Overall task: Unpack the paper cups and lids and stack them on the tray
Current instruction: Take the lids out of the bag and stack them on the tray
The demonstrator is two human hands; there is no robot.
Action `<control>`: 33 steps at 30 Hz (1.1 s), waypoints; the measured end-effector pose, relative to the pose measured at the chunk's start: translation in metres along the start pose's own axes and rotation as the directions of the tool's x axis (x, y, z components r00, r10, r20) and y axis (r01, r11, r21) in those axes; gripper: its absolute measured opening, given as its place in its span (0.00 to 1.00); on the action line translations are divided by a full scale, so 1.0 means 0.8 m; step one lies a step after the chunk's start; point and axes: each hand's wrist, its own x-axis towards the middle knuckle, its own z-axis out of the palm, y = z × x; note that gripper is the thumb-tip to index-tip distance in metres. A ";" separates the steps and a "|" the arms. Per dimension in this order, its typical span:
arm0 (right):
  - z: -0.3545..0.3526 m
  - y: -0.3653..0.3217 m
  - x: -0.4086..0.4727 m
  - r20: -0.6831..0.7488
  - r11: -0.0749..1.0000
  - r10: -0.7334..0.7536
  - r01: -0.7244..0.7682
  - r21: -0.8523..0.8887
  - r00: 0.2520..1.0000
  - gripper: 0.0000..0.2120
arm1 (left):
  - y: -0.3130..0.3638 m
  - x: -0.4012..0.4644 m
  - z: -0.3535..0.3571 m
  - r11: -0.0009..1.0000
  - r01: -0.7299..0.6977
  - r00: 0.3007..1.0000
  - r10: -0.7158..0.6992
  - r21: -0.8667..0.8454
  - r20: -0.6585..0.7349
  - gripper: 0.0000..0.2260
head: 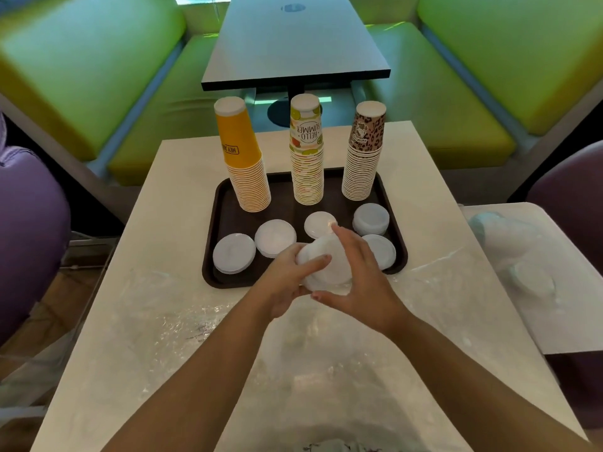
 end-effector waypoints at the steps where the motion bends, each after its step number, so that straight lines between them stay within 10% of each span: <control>1: -0.004 0.002 0.006 -0.003 0.999 0.028 -0.028 -0.026 1.000 0.46 | 0.004 0.004 0.006 1.000 0.020 1.000 -0.019 -0.015 0.020 0.22; 8: -0.044 0.033 0.028 0.044 0.968 0.219 -0.223 0.114 0.975 0.39 | 0.016 0.026 0.028 0.966 0.122 0.983 -0.087 -0.229 0.160 0.15; 27: -0.058 0.099 0.087 0.083 0.907 0.349 -0.359 0.219 0.933 0.35 | 0.029 0.087 0.049 0.977 0.127 0.990 -0.113 -0.170 0.089 0.07; 33: -0.082 0.123 0.147 0.016 0.927 0.367 -0.363 -0.095 0.930 0.41 | 0.028 0.103 0.040 0.977 0.072 0.988 -0.098 -0.199 -0.120 0.05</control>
